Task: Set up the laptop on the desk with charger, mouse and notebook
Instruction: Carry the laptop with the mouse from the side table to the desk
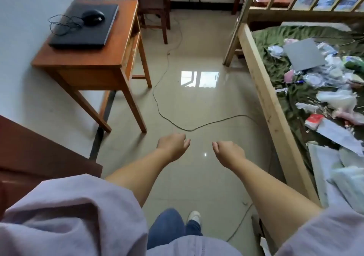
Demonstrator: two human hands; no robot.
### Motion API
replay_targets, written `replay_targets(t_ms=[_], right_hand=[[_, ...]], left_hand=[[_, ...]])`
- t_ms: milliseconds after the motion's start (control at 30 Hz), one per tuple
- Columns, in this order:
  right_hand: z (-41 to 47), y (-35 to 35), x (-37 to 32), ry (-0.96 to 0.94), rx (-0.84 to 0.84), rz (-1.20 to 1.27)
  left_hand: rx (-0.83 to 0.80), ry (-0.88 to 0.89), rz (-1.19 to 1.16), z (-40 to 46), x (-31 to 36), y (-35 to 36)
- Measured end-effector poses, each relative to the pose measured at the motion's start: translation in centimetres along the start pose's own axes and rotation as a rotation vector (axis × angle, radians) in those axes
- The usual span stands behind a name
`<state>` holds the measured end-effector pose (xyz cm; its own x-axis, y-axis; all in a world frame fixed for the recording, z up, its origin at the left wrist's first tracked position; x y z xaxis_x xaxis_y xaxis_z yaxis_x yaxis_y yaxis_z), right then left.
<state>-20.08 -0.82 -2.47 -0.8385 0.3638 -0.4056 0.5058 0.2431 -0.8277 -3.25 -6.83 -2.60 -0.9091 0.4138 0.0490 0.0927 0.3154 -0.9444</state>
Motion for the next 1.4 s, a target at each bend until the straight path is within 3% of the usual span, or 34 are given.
replay_targets(t_ms=[200, 733, 1033, 1200, 1400], right_hand=[[11.2, -4.5, -1.4, -0.046, -0.009, -0.091], [43.8, -17.1, -14.8, -0.214, -0.035, -0.184], [60.6, -20.2, -25.7, -0.512, -0.186, -0.273], [65.9, -20.5, -32.1, -0.597, -0.291, -0.352], [68.8, -16.2, -42.1, -0.853, -0.378, -0.437]], left_hand=[[0.027, -0.033, -0.014, 9.8, -1.6, -4.2], [0.066, -0.181, -0.060, 37.6, -16.1, -17.3], [0.105, -0.530, -0.332, 46.5, -24.6, -21.1], [0.163, -0.783, -0.382, 46.7, -28.7, -21.8], [0.109, -1.081, -0.344, 44.1, -35.4, -20.8]])
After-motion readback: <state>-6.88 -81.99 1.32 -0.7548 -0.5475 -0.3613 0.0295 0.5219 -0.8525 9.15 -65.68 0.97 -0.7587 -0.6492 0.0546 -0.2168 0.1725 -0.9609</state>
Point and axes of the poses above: each hand's wrist, its own z-axis towards the middle knuckle, its own y-axis out of the palm, x = y × z, the point moved 8 cm from there along z, towards the middle knuckle, and after that the axes turned 14 degrees about z, right-handed, at the moved point
